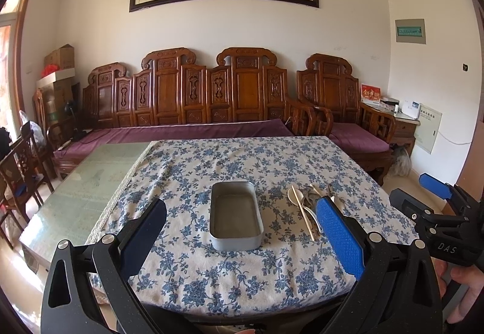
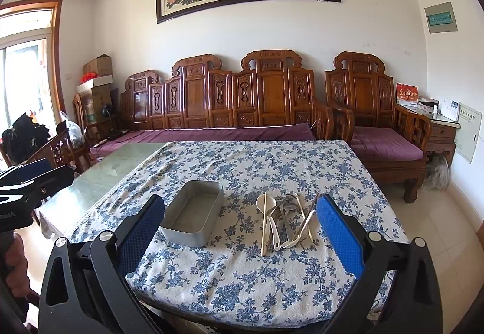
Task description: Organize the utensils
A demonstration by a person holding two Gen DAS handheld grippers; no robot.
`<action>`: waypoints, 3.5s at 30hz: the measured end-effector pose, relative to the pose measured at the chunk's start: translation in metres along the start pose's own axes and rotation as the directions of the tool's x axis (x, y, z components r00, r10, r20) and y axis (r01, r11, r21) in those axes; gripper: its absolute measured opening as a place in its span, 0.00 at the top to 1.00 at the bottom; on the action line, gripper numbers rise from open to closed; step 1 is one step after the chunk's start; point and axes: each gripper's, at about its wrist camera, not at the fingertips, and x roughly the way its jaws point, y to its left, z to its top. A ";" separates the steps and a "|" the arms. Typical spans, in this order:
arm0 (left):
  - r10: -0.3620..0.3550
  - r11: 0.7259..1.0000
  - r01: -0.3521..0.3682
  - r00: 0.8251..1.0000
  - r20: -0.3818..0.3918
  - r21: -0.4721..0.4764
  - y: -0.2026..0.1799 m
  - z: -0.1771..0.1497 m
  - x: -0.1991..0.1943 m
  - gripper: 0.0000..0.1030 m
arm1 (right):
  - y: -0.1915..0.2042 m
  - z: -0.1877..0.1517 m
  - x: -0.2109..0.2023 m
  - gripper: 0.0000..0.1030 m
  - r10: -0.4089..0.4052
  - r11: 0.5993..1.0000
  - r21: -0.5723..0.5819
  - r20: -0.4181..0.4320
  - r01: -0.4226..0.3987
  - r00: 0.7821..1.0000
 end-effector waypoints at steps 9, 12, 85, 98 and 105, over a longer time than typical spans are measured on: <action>-0.002 1.000 0.002 1.000 0.002 0.002 -0.001 -0.001 -0.001 0.07 | 0.000 0.000 0.000 0.02 0.001 1.000 0.001 0.002 -0.001 1.000; -0.003 1.000 0.003 1.000 0.002 0.002 -0.001 0.000 0.000 0.07 | -0.001 -0.001 0.000 0.02 0.001 1.000 0.002 0.003 -0.001 1.000; -0.149 0.984 0.167 0.961 -0.235 0.063 -0.023 -0.046 0.140 0.07 | -0.073 -0.058 0.130 0.21 -0.079 0.995 0.036 -0.223 0.089 0.972; -0.248 0.955 0.286 0.912 -0.326 0.075 -0.060 -0.052 0.217 0.19 | -0.120 -0.075 0.194 0.36 -0.067 0.991 0.086 -0.322 0.100 0.944; -0.262 0.946 0.315 0.881 -0.393 0.074 -0.084 -0.069 0.258 0.35 | -0.136 -0.089 0.224 0.42 -0.051 0.988 0.119 -0.348 0.099 0.936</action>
